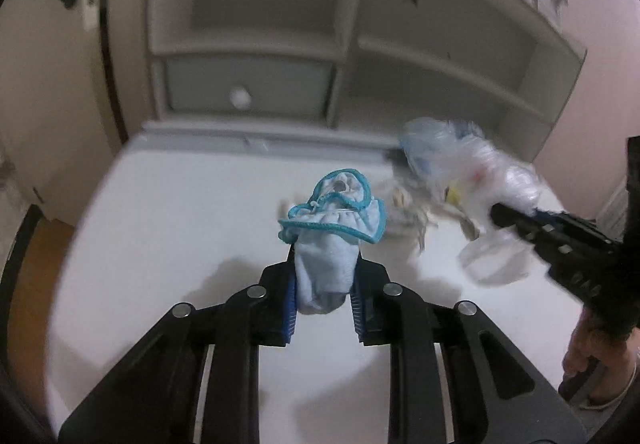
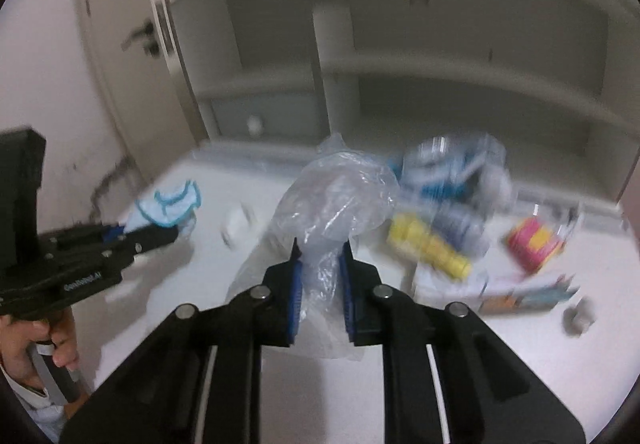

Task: Collect trash
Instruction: 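Carry cloth and plastic bag over the bin and open both tools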

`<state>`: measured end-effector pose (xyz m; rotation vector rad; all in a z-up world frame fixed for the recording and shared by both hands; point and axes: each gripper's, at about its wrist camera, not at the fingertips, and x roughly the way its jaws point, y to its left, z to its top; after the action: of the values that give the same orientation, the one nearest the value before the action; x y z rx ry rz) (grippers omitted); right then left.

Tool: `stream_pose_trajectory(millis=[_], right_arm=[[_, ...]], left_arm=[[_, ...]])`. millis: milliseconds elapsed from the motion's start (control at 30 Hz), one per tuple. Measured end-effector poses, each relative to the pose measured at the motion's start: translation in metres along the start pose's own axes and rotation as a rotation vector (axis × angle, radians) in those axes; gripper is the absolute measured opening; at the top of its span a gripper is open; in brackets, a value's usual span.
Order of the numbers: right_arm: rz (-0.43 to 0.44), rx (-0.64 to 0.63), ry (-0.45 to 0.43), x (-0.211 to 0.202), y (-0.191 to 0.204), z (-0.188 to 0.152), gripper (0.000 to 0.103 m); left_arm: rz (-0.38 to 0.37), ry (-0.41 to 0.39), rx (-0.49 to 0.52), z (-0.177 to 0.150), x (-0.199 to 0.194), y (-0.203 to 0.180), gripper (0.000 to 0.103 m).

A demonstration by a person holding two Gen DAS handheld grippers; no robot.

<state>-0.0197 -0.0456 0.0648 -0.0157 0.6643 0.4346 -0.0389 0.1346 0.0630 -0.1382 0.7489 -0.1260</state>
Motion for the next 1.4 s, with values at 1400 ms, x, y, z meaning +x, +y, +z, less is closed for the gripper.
stream_pose_trajectory(millis=[1400], right_arm=[[-0.629, 0.582, -0.237, -0.373, -0.294, -0.206, 0.017]], left_arm=[[-0.764, 0.165, 0.713, -0.104, -0.025, -0.482, 0.021]])
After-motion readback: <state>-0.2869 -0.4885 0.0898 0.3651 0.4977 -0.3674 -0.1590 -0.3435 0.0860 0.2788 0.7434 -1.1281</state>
